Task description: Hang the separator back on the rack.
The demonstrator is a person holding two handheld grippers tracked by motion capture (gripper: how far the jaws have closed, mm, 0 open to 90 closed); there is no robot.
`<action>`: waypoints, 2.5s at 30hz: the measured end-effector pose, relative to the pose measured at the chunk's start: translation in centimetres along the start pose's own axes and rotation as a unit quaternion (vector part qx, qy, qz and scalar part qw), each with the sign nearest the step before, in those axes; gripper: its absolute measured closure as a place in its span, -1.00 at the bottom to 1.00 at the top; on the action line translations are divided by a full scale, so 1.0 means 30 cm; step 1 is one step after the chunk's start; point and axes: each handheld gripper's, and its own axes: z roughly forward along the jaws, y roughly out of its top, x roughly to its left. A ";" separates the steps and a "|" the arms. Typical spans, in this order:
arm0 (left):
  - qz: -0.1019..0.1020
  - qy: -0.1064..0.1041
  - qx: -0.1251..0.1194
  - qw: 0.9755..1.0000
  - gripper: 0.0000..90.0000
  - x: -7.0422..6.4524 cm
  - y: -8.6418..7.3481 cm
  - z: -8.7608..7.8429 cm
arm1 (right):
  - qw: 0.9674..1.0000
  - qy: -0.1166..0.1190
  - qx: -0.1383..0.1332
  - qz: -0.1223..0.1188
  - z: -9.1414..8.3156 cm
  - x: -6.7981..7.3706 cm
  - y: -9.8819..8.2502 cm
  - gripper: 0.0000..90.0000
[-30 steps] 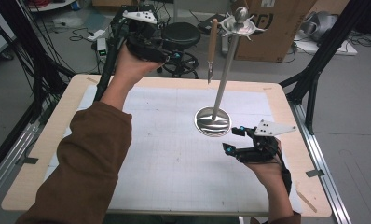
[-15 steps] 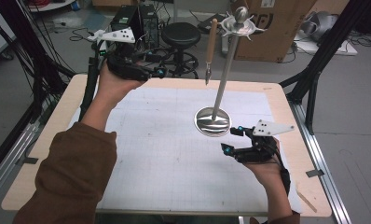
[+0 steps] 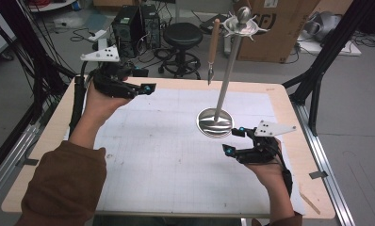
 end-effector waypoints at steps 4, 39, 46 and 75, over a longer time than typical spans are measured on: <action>-0.005 0.002 -0.004 1.000 -0.32 -0.005 -0.037 -0.022 | 1.000 -0.002 0.003 0.000 0.001 0.002 0.000 -0.38; -0.016 0.009 0.001 1.000 -0.59 -0.066 -0.210 -0.082 | 1.000 -0.008 0.012 0.004 0.017 -0.010 -0.004 -0.38; -0.019 0.009 0.004 1.000 -0.62 -0.077 -0.252 -0.096 | 1.000 -0.009 0.015 0.003 0.023 -0.013 -0.005 -0.38; -0.021 0.029 0.014 0.999 -0.70 -0.095 -0.368 -0.113 | 1.000 -0.013 0.019 0.008 0.018 -0.017 -0.012 -0.38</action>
